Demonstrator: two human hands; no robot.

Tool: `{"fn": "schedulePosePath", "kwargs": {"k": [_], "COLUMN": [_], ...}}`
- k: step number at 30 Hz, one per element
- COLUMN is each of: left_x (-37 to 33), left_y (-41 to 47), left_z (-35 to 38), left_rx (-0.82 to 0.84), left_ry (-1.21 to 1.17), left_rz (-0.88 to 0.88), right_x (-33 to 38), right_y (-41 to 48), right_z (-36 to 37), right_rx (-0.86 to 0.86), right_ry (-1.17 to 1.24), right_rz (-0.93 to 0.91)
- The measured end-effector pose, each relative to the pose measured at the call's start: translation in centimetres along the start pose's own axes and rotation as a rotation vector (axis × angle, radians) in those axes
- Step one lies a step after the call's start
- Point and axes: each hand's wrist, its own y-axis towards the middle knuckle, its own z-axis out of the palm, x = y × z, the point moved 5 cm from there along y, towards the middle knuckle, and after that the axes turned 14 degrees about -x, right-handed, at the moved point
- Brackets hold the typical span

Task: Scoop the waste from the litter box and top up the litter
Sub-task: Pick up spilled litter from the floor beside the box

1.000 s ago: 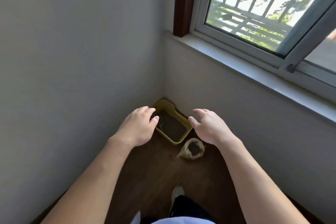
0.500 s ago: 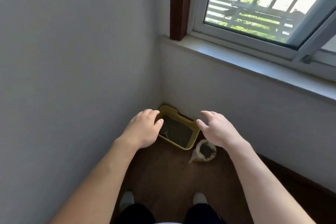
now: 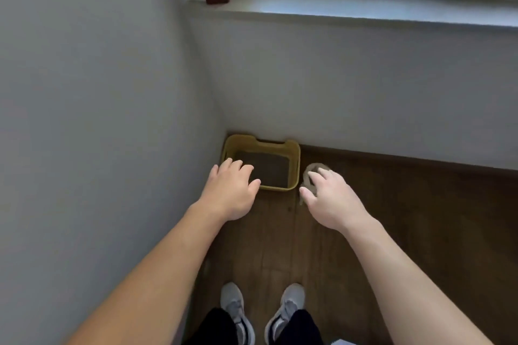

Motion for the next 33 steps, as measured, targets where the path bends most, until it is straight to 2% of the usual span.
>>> {"fn": "schedulePosePath", "kwargs": {"k": [8, 15, 24, 28, 33], "left_x": [3.9, 9.1, 16.0, 18.5, 20.2], "left_y": [2.9, 7.0, 13.9, 16.2, 17.8], "left_z": [12.3, 29.8, 52.7, 60.5, 66.2], "left_rx": [0.009, 0.036, 0.053, 0.069, 0.041], "left_ry": [0.042, 0.05, 0.01, 0.044, 0.05], "left_rz": [0.012, 0.108, 0.201, 0.225, 0.281], "right_x": [-3.3, -7.6, -15.5, -19.7, -22.0], "right_y": [3.3, 9.1, 16.7, 19.5, 21.1], "right_z": [11.8, 29.3, 51.5, 57.8, 62.5], "right_rx": [0.024, 0.022, 0.033, 0.01, -0.052], "right_ry": [-0.122, -0.184, -0.3, -0.322, -0.361], "right_rz": [-0.047, -0.071, -0.219, -0.262, -0.327]}}
